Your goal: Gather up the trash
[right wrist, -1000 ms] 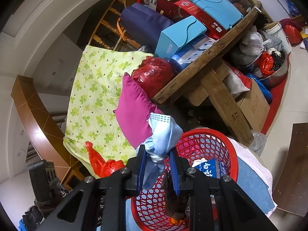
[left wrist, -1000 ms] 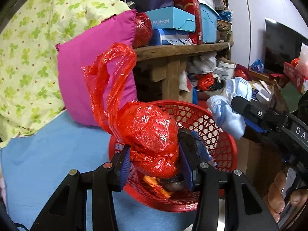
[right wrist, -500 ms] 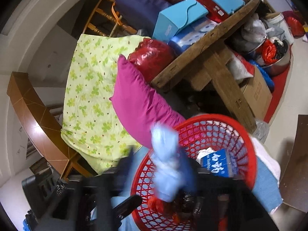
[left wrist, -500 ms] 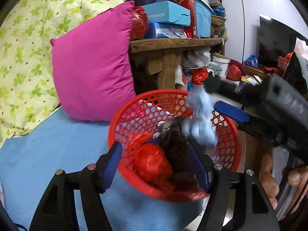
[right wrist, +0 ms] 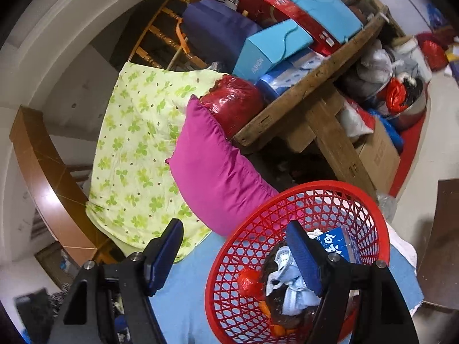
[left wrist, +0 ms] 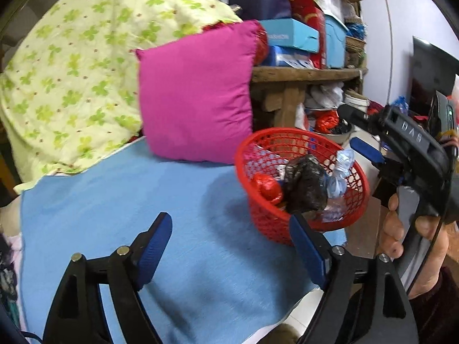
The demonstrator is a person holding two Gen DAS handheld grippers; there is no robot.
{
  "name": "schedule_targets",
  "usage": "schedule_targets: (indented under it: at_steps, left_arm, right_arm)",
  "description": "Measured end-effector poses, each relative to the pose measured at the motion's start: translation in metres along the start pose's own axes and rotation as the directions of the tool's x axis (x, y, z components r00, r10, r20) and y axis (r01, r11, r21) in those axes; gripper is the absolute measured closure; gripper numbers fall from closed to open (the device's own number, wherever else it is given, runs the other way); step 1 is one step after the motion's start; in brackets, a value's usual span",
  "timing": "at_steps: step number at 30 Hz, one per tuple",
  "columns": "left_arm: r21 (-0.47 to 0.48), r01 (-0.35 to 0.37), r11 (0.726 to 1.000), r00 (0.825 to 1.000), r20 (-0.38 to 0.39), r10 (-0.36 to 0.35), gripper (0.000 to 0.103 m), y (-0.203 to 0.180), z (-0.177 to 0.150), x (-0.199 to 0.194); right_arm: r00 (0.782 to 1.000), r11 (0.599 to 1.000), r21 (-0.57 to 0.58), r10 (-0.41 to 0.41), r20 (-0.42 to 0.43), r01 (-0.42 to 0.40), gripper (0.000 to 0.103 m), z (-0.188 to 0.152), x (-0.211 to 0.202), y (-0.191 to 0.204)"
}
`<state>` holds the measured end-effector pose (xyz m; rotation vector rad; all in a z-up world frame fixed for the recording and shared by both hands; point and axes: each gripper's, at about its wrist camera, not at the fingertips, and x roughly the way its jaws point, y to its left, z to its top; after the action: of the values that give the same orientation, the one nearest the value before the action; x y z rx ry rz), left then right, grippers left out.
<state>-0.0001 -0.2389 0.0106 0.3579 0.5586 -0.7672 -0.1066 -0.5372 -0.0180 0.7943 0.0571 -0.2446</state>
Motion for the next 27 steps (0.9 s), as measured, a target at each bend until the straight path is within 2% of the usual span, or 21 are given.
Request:
schedule_targets:
  at_steps: [6, 11, 17, 27]
  left_arm:
    - [0.025, -0.071, 0.997, 0.995, 0.071, 0.069, 0.013, 0.014, 0.001, -0.043]
    - [0.004, -0.086, 0.996, 0.990, 0.113, 0.085, 0.010, 0.026, 0.001, -0.067]
    - [-0.048, -0.091, 0.995, 0.986, 0.135, 0.097, 0.010, 0.035, -0.002, -0.093]
    - [-0.051, -0.172, 0.984, 0.966, 0.189, 0.179, 0.008, 0.032, -0.005, -0.138]
  right_arm:
    - [0.998, 0.991, -0.120, -0.064, 0.019, 0.066, 0.025, -0.021, -0.024, 0.042]
    - [0.992, 0.966, -0.225, -0.125, 0.028, 0.128, 0.025, -0.022, -0.055, 0.070]
    - [0.988, 0.936, -0.317, -0.148, 0.033, 0.151, 0.025, -0.017, -0.100, 0.100]
    - [0.990, 0.904, -0.405, -0.139, 0.024, 0.137, 0.024, -0.015, -0.150, 0.141]
